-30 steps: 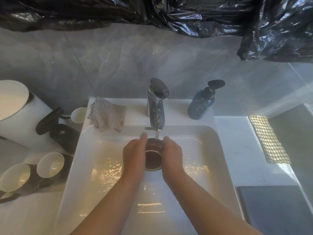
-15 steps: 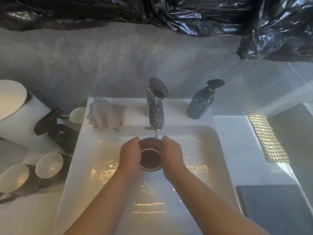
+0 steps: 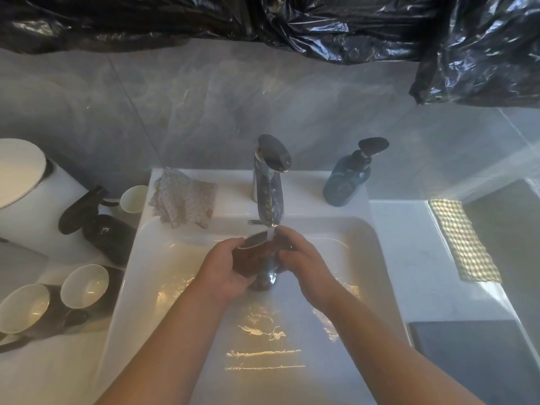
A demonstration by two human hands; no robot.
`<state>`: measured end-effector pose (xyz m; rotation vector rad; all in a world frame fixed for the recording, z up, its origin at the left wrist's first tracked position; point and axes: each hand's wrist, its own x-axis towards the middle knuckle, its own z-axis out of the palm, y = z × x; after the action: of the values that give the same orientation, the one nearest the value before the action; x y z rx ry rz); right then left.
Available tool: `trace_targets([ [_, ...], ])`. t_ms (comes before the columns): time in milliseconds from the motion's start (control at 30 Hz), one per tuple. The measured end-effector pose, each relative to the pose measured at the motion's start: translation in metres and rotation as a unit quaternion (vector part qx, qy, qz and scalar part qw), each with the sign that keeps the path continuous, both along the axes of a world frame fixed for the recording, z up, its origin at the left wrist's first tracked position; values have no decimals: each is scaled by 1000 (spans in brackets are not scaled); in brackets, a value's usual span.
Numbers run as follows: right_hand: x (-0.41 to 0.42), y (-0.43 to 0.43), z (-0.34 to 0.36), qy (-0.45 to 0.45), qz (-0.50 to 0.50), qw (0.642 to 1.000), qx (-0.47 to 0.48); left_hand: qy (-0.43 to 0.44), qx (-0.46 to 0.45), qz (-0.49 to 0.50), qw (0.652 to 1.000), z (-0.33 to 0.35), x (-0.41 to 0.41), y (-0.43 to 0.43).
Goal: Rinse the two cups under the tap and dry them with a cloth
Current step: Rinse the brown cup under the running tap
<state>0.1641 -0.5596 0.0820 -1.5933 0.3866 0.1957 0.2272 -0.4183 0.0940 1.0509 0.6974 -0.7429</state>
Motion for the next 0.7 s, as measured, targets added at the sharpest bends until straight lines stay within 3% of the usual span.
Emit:
trace_targets([
  [167, -3, -11, 8, -51, 57, 993, -86, 34, -10, -5, 999, -3, 2, 2],
  [700, -2, -11, 12, 48, -35, 996, -70, -167, 62, -24, 984, -4, -15, -11],
])
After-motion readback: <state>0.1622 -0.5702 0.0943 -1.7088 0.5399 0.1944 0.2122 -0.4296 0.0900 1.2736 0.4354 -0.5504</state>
